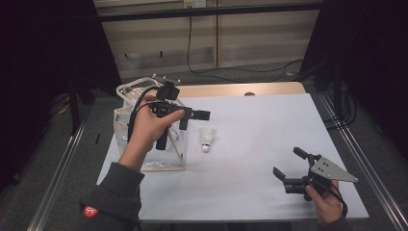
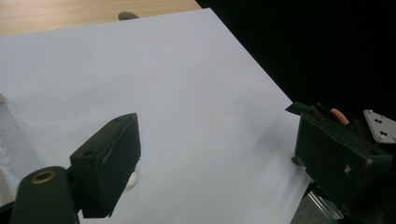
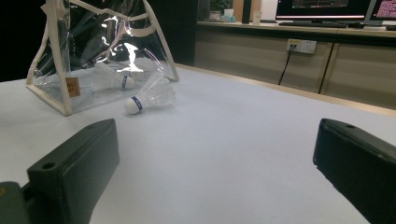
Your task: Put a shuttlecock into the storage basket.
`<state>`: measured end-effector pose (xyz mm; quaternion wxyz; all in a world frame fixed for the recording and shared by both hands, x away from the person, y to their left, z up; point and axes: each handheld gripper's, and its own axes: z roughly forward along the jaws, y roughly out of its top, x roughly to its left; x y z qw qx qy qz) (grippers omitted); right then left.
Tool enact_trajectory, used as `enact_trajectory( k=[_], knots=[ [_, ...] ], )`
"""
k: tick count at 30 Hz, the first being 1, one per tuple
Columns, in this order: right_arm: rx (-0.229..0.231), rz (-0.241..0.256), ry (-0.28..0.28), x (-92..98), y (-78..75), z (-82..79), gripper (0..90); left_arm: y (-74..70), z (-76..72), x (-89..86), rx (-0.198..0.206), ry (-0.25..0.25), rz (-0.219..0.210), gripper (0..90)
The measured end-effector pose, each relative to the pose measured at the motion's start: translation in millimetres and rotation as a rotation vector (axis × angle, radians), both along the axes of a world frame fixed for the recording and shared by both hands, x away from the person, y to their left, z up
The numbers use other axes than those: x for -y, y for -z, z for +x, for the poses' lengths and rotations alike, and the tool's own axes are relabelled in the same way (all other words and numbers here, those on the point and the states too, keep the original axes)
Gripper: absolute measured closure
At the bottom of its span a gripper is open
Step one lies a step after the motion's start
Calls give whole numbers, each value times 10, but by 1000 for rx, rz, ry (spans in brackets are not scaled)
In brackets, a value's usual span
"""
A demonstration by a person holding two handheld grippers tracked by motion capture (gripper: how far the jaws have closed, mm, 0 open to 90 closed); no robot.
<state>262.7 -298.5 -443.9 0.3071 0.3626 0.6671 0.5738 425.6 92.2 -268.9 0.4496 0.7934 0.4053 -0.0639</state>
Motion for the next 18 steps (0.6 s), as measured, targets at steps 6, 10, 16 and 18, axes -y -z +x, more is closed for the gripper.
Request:
enact_trajectory(
  k=[6,10,16,18],
  knots=[
    [0,5,3,5,-4,-1,3,41,-49,35,32,-4,9,130],
    [1,-3,0,-9,-1,7,3,35,-66,43,39,-3,-9,124],
    [0,0,-3,-22,-4,2,3,-13,-92,84,28,12,-15,124],
    [3,2,-2,-21,-5,7,3,-25,-105,118,30,16,-20,123]
  ],
)
